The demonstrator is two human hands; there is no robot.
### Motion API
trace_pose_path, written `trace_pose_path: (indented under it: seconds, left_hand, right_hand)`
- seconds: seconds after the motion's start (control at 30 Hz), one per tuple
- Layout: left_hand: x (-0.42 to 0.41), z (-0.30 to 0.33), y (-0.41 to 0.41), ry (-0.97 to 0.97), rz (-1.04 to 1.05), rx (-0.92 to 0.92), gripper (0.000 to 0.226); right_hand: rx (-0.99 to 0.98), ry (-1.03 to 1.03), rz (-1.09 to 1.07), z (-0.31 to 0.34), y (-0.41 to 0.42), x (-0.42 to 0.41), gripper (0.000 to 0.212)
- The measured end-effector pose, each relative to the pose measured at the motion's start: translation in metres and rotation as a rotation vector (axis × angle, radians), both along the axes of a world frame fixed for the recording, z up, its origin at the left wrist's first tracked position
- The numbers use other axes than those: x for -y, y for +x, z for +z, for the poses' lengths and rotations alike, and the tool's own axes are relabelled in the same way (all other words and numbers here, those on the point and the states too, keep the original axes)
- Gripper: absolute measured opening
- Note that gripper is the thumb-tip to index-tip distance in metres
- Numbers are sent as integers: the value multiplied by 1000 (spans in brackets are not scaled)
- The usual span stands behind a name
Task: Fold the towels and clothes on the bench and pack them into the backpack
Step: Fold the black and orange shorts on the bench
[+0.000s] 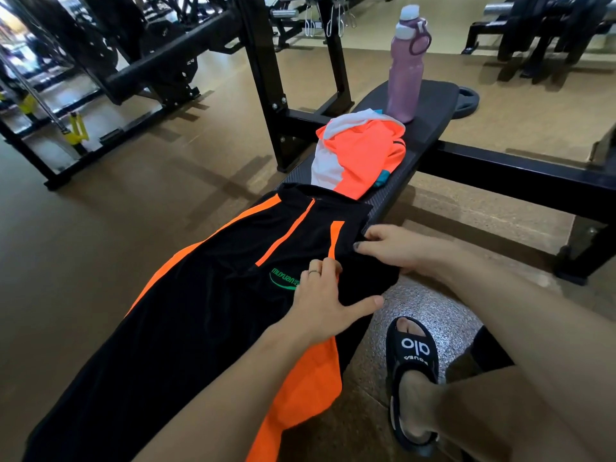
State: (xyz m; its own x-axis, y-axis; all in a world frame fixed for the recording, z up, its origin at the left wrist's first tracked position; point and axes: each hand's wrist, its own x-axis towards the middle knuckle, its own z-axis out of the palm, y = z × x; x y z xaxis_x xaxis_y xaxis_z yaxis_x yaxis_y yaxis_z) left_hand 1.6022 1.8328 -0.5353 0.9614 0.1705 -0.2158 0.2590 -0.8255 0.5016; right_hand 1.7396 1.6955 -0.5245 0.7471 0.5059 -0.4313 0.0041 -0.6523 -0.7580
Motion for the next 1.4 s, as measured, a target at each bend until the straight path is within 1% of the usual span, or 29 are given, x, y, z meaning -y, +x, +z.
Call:
trace_pose_path:
  seconds: [0.07, 0.1, 0.13, 0.17, 0.2, 0.27, 0.33, 0.4, 0.47, 0.53, 0.6, 0.67, 0.73, 0.8, 0.87, 0.93, 0.97, 1.03, 1.07, 1.13, 1.2, 1.27, 1.33, 1.4]
  left_hand:
    - [-1, 1, -1, -31, 25, 17, 100]
    - [-4, 2, -1, -33, 41, 35, 96]
    - [-9, 4, 0, -21, 54, 46, 91]
    - [-15, 4, 0, -8, 64, 45, 86]
    - [-22, 4, 0, -2, 78, 25, 80]
    - [-36, 2, -1, 12, 96, -44, 76]
    - [-45, 0, -2, 31, 88, -80, 77]
    - [-47, 0, -2, 23, 80, -84, 74]
    - [-47, -1, -1, 27, 78, -84, 71]
    - [-46, -1, -1, 38, 75, -90, 70]
    - [-46, -2, 0, 40, 76, -97, 70]
    - [-46, -3, 1, 48, 73, -101, 70]
    - [-48, -4, 1, 90, 68, -93, 68]
    - [-49, -3, 1, 167, 54, -101, 67]
    - [-47, 0, 4, 204, 43, -130, 69]
    - [-37, 8, 6, 178, 59, -119, 72]
    - [-29, 14, 5, 153, 68, -63, 72]
    - [-3, 27, -2, 111, 31, 105, 67]
    - [14, 35, -9, 84, -11, 155, 63]
    - [46, 43, -19, -19, -58, 123, 55]
    - [68, 39, -20, -139, -1, 89, 49]
    - [80, 33, -14, -191, 127, 129, 49]
    - [85, 28, -10, -191, 250, 186, 46]
    - [86, 23, -9, -248, 333, 248, 39]
  right_hand:
    - [-226, 1, 93, 5, -6, 3, 47]
    - [-300, 23, 138, 9, -7, 5, 46]
    - [-347, 70, 173, 11, -7, 8, 39]
    - [-375, 122, 197, 14, -7, 10, 32]
    - [-382, 181, 202, 17, -6, 12, 29]
    - [-336, 262, 173, 23, -3, 14, 33]
    - [-291, 275, 147, 27, 0, 14, 33]
    - [-278, 189, 179, 31, 1, 16, 30]
    - [-321, 1, 266, 34, -2, 19, 30]
    - [-377, -232, 406, 36, -4, 25, 22]
    - [-386, -384, 496, 36, -2, 31, 21]
    - [-361, -450, 494, 35, 1, 38, 27]
    - [-311, -449, 466, 35, 2, 43, 28]
    - [-266, -361, 420, 35, 2, 47, 18]
    - [-248, -180, 334, 36, 3, 49, 2]
    - [-310, 24, 256, 37, 4, 50, 8]
    - [-371, 103, 235, 39, 3, 49, 9]
    - [-456, 167, 206, 44, -2, 46, 9]
    - [-477, 174, 196, 46, -4, 44, 11]
    - [-522, 190, 192, 49, -10, 39, 18]
    - [-588, 228, 170, 51, -16, 32, 14]
    - [-631, 281, 102, 51, -20, 25, 13]
    - [-652, 327, 14, 49, -22, 20, 22]
    - [-652, 370, -32, 50, -23, 16, 26]
